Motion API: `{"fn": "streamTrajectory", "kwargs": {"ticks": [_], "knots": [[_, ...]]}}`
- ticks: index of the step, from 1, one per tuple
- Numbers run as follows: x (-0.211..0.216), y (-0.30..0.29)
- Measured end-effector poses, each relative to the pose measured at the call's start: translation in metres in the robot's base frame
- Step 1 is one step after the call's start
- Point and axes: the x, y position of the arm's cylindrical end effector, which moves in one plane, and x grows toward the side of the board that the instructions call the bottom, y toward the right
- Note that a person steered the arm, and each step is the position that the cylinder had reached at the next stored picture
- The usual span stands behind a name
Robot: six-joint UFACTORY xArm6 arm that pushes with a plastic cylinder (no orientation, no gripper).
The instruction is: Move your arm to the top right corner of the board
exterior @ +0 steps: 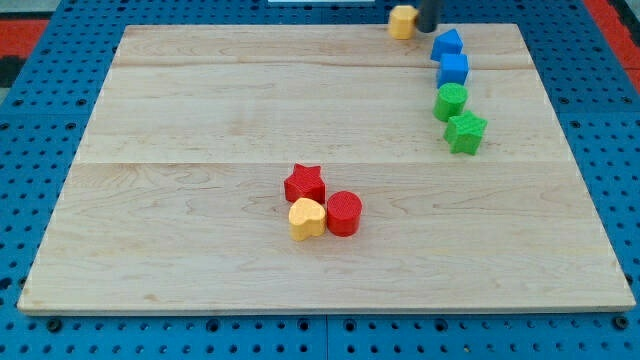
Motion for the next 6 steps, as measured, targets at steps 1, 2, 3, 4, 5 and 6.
{"fn": "streamTrajectory", "kwargs": {"ticks": [1,2,3,4,5,6], "knots": [[0.000,0.002],[0.001,0.002],[0.000,0.008],[0.006,0.025],[0.010,0.089],[0.033,0.106]]}}
